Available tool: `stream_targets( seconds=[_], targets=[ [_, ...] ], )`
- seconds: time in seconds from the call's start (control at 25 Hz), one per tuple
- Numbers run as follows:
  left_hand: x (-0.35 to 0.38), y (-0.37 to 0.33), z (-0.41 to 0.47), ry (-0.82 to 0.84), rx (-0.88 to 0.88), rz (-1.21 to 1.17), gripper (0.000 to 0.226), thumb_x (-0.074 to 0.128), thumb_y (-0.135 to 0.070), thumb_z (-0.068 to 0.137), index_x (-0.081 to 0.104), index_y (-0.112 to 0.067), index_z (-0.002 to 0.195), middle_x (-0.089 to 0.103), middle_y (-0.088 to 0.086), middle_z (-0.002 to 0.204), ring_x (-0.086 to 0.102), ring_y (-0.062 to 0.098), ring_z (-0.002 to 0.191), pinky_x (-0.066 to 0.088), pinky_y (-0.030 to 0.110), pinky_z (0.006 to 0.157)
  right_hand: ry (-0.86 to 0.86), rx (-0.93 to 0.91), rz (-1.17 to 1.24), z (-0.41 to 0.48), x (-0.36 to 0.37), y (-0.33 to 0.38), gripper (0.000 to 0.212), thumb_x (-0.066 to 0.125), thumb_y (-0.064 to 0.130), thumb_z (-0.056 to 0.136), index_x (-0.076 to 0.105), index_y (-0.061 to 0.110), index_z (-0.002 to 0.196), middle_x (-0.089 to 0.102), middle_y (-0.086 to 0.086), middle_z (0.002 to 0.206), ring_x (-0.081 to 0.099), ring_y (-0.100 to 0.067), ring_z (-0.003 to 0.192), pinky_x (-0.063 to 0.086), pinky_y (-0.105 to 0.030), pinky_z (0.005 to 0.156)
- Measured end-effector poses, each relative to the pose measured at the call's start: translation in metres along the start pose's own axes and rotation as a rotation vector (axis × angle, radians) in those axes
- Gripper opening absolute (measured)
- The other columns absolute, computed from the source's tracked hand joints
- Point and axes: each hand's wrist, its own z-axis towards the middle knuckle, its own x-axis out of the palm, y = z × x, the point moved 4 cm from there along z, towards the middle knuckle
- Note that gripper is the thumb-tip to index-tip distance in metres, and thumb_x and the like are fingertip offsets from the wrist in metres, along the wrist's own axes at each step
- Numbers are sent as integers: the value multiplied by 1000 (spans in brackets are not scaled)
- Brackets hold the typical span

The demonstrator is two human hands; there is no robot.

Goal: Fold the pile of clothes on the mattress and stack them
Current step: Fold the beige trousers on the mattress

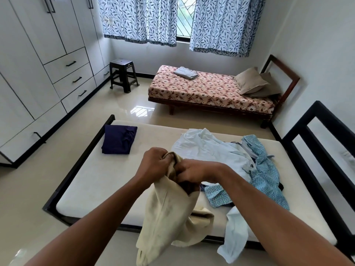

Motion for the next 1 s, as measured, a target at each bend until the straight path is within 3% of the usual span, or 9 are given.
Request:
stream_targets(
  seconds=[0.12, 0.24, 0.32, 0.4, 0.6, 0.72, 0.84, 0.88, 1.0],
  targets=[
    [10, -10, 0, -14, 7, 30, 46, 65, -22, 96, 48, -2, 58, 45, -2, 51, 39, 12, 50, 33, 32, 53, -133, -23, -313, 4, -4, -6, 15, 63, 2, 83, 59, 14, 75, 62, -5, 77, 64, -26, 77, 51, -34, 60],
    [6, -7, 5, -54, -31, 4, 50, 64, -32, 98, 53, 0, 61, 49, 3, 53, 45, 18, 54, 37, 36, 55, -418, -153, -192, -2, -20, -13, 16, 62, 5, 80, 58, 17, 70, 62, -4, 68, 59, -17, 62, 46, -34, 56],
    [3, -1, 5, -44, -70, -99, 55, 59, -46, 100, 61, -4, 65, 59, 3, 59, 54, 21, 61, 44, 39, 62, -557, -212, -95, -13, -35, -12, 20, 60, 23, 85, 54, 22, 67, 59, 2, 65, 52, -13, 62, 43, -36, 60],
    [4, -4, 0, -39, -99, -274, 63, 47, -56, 105, 54, -12, 60, 56, -4, 59, 51, 18, 62, 42, 38, 67, -628, -222, -22, -27, -52, -2, 27, 57, 34, 89, 52, 21, 67, 56, 3, 66, 50, -14, 64, 44, -39, 63],
    [-11, -26, 5, -119, 43, -300, 75, 25, -65, 106, 71, -22, 65, 67, -8, 62, 62, 11, 65, 50, 36, 73, -680, -267, -103, -56, -77, 38, 37, 59, 34, 86, 45, 11, 61, 40, 5, 54, 35, -8, 54, 34, -37, 54],
    [-29, -36, 10, -164, 166, -328, 77, 25, -74, 99, 75, -22, 72, 61, 6, 54, 57, 21, 52, 44, 38, 56, -610, -351, -96, -88, -94, 65, 36, 73, 25, 86, 55, 14, 56, 42, 9, 51, 36, -5, 50, 33, -29, 50],
    [-42, -64, 16, -196, 316, -299, 71, 29, -66, 102, 73, -19, 72, 57, 8, 50, 52, 15, 46, 36, 30, 50, -351, -445, 294, -92, -96, 71, 39, 72, 17, 90, 52, -5, 66, 40, -7, 61, 34, -12, 55, 29, -26, 51],
    [-44, -66, 20, -207, 328, -248, 72, 29, -67, 102, 73, -18, 72, 60, 3, 51, 57, 14, 49, 40, 31, 51, -303, -405, 376, -85, -94, 64, 39, 71, 20, 91, 53, -8, 71, 42, -10, 65, 37, -15, 58, 31, -27, 53],
    [-44, -43, 27, -233, 224, -77, 75, 29, -71, 99, 74, -18, 71, 57, -9, 48, 56, 7, 50, 46, 35, 61, -439, -158, 99, -71, -89, 39, 38, 74, 28, 89, 61, 14, 56, 46, 8, 54, 38, -7, 53, 31, -29, 56]
  ],
)
